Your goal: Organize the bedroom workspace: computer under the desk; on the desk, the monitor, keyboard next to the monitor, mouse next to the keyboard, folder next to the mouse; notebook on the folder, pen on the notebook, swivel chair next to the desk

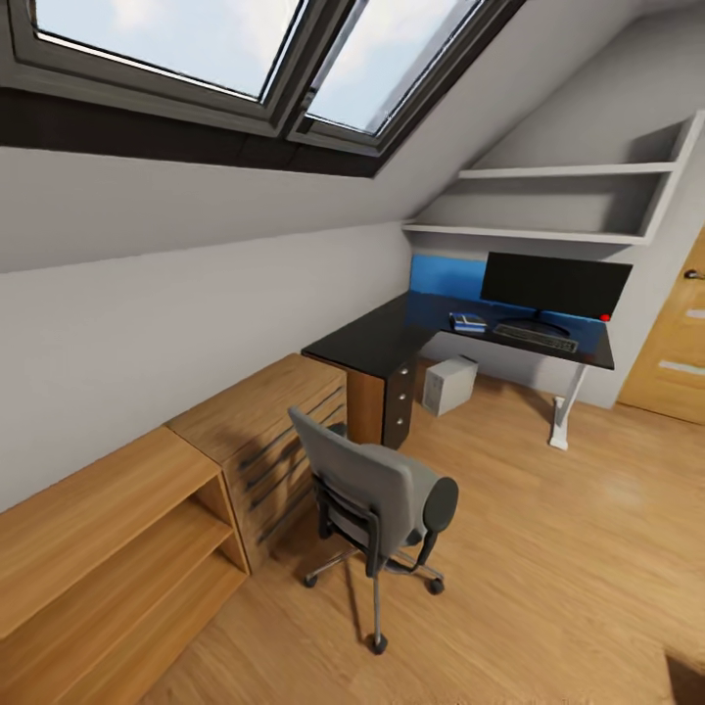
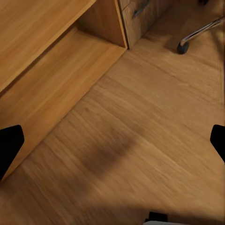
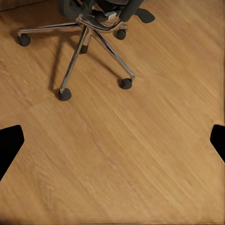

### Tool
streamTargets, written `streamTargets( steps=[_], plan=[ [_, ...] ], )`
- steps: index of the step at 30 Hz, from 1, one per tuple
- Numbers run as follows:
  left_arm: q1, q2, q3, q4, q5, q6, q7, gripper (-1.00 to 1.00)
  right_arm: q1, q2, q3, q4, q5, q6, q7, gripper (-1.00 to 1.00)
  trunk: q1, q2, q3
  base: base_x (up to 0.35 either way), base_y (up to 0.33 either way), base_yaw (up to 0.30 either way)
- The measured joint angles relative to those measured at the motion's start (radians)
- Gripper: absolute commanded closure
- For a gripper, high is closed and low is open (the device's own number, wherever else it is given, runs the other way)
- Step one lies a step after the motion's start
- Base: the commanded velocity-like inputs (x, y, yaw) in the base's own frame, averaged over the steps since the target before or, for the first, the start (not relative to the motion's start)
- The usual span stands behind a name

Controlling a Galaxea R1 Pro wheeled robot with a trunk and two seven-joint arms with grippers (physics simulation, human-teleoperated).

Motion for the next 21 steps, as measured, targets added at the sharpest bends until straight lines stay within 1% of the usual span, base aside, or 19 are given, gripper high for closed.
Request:
streamTargets(
  steps=[5, 16, 21],
  plan=[
    [0.000, 0.000, 0.000, 0.000, 0.000, 0.000, 0.000, -1.00, 0.000, 0.000, 0.000, 0.001, 0.000, 0.000, 0.000, -1.00, 0.000, 0.000, 0.000, 0.000, 0.242, -0.293],
    [0.000, 0.000, 0.000, 0.000, 0.000, 0.000, 0.000, -1.00, 0.000, 0.000, 0.000, 0.001, 0.000, 0.000, 0.000, -1.00, 0.000, 0.000, 0.000, 0.000, 0.285, -0.293],
    [0.000, 0.000, 0.000, 0.000, 0.000, 0.000, 0.000, -1.00, 0.000, 0.000, 0.000, 0.001, 0.000, 0.000, 0.000, -1.00, 0.000, 0.000, 0.000, 0.000, 0.201, -0.293]
  ],
)
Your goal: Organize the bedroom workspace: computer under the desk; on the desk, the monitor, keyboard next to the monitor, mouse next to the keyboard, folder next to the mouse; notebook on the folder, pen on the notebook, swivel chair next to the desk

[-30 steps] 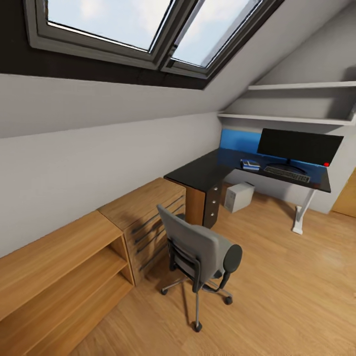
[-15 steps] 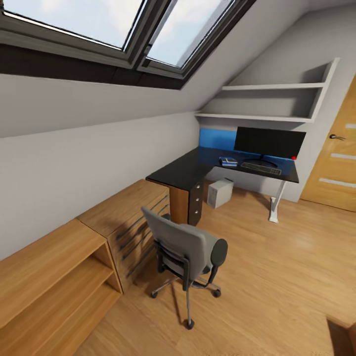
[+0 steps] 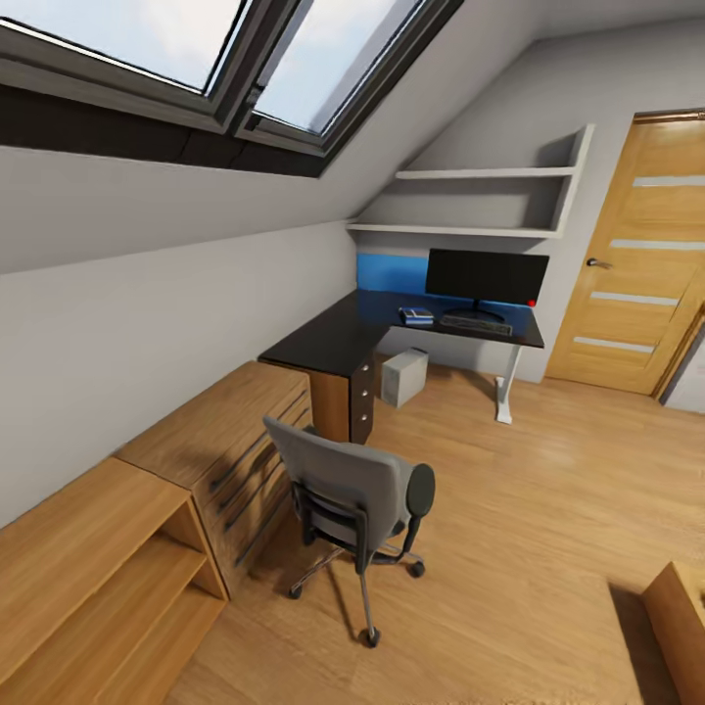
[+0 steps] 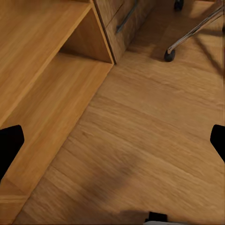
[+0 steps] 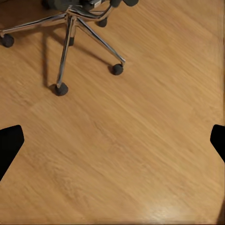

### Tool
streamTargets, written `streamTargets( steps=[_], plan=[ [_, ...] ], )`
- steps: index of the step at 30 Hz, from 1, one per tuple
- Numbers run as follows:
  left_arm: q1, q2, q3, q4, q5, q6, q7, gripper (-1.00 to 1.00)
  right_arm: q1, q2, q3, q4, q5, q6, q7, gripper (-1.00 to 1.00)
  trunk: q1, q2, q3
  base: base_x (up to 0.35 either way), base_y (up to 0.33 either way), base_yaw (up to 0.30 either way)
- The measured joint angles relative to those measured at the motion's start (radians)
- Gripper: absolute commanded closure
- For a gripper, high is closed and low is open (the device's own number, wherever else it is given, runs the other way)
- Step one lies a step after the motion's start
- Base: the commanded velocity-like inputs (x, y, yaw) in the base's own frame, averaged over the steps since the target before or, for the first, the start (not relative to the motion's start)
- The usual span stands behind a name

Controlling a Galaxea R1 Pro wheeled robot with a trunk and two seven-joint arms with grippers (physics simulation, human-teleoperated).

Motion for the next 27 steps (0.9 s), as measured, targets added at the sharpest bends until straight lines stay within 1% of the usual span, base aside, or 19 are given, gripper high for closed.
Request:
streamTargets(
  steps=[7, 21, 27],
  plan=[
    [0.000, 0.000, 0.000, 0.000, 0.000, 0.001, 0.000, -1.00, 0.000, 0.000, 0.000, 0.000, 0.001, 0.000, 0.000, -1.00, 0.000, 0.000, 0.000, 0.000, 0.105, -0.293],
    [0.000, 0.000, 0.000, 0.000, 0.000, 0.002, 0.000, -1.00, 0.000, 0.000, 0.000, 0.000, 0.002, 0.000, 0.000, -1.00, 0.000, 0.000, 0.000, 0.000, 0.018, -0.293],
    [0.000, 0.000, 0.000, 0.000, 0.001, 0.001, 0.000, -1.00, 0.000, 0.000, 0.000, 0.000, 0.002, 0.000, 0.000, -1.00, 0.000, 0.000, 0.000, 0.000, 0.206, -0.293]
  ],
)
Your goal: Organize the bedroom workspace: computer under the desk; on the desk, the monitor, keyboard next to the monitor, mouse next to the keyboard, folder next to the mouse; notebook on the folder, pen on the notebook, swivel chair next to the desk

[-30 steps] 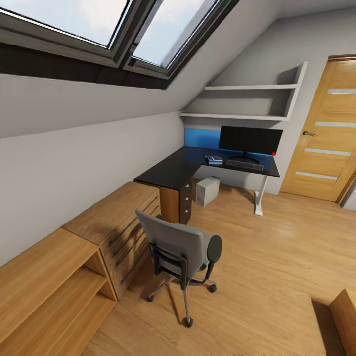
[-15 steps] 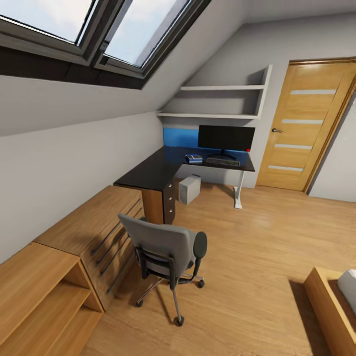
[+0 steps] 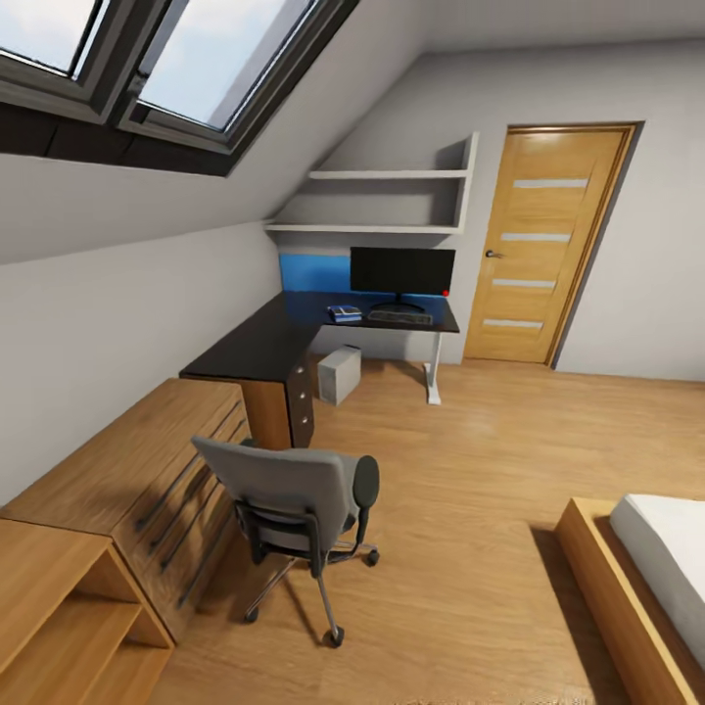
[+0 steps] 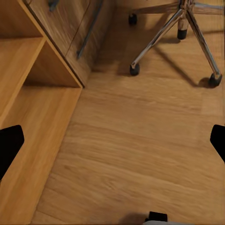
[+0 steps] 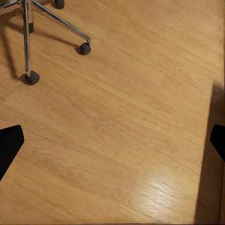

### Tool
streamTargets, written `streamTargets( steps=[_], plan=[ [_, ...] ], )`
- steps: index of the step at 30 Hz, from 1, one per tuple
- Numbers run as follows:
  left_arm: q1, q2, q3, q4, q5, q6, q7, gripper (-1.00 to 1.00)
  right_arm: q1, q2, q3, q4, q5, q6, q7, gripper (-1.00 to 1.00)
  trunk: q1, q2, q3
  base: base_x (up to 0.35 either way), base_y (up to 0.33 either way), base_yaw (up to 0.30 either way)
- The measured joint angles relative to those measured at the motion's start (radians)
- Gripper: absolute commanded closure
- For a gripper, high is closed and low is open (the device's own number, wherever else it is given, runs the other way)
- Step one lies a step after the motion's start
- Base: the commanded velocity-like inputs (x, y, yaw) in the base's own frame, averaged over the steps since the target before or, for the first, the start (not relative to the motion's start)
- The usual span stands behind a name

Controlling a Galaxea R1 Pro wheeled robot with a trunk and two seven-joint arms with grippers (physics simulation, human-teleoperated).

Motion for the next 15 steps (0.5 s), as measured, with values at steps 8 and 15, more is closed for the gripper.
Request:
streamTargets(
  steps=[8, 15],
  plan=[
    [0.000, 0.000, 0.000, 0.000, -0.001, 0.000, 0.000, -1.00, 0.000, 0.000, 0.000, 0.000, 0.001, 0.000, 0.000, -1.00, 0.000, 0.000, 0.000, 0.000, 0.292, -0.293],
    [0.000, 0.000, 0.000, 0.000, 0.000, 0.000, 0.000, -1.00, 0.000, 0.000, 0.000, 0.000, 0.001, 0.000, 0.000, -1.00, 0.000, 0.000, 0.000, 0.000, 0.300, -0.291]
  ],
)
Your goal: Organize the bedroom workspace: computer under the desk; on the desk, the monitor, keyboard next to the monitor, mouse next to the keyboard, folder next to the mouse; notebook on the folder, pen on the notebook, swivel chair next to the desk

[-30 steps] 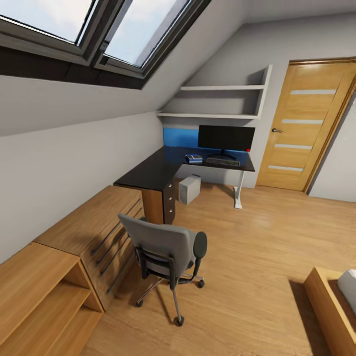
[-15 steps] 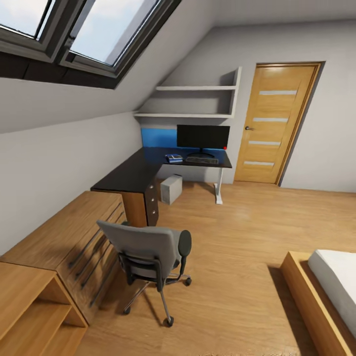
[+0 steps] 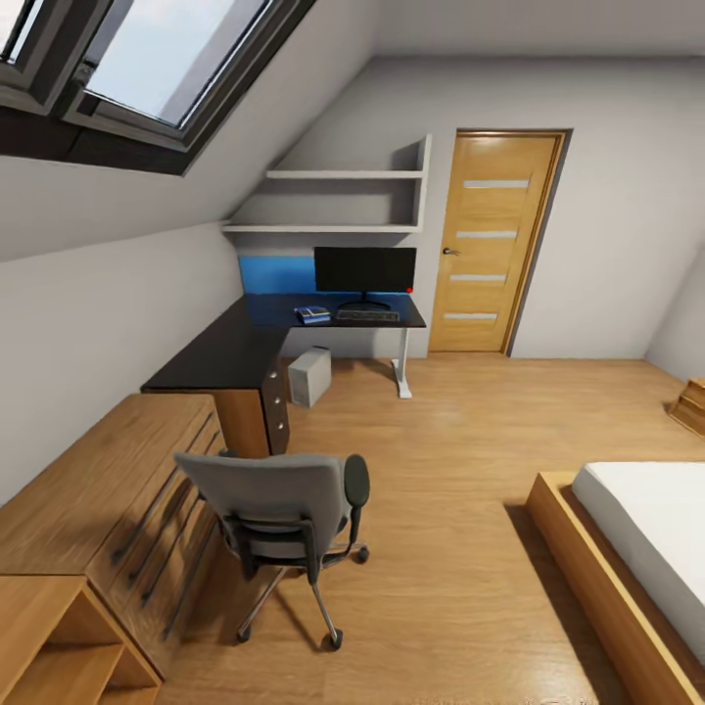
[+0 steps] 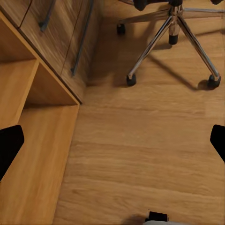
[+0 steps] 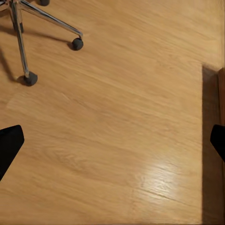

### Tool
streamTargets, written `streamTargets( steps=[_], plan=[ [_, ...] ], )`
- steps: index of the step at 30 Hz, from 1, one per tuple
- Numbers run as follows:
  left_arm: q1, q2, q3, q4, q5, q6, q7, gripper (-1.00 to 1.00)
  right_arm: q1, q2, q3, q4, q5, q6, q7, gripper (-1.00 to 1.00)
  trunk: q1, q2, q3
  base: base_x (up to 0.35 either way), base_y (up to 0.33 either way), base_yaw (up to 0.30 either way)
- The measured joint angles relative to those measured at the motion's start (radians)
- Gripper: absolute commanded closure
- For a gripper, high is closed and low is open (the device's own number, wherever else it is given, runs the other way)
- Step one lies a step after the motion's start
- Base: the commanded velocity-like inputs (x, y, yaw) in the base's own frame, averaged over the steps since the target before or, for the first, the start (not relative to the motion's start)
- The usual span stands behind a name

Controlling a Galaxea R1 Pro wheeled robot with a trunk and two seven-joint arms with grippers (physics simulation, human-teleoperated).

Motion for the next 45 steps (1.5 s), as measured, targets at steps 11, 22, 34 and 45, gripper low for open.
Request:
streamTargets(
  steps=[11, 22, 34, 45],
  plan=[
    [0.000, 0.000, 0.000, 0.000, 0.000, 0.000, 0.000, -1.00, 0.000, 0.000, 0.000, -0.001, 0.000, -0.001, 0.000, -1.00, 0.000, 0.000, -0.001, 0.000, 0.301, -0.199],
    [0.000, 0.000, 0.000, 0.000, 0.000, 0.000, 0.000, -1.00, 0.000, 0.000, 0.002, -0.001, 0.000, -0.002, 0.000, -1.00, 0.000, 0.000, -0.003, 0.000, 0.300, -0.013],
    [0.000, 0.000, 0.000, -0.001, 0.000, 0.001, 0.000, -1.00, 0.000, 0.001, 0.009, 0.000, 0.006, -0.004, 0.000, -1.00, 0.000, 0.000, -0.003, 0.000, 0.110, -0.001],
    [0.000, 0.000, 0.000, -0.001, 0.001, 0.001, 0.001, -1.00, 0.000, 0.001, 0.011, 0.001, 0.007, -0.004, 0.000, -1.00, 0.000, 0.000, -0.003, 0.000, 0.006, 0.000]
  ],
)
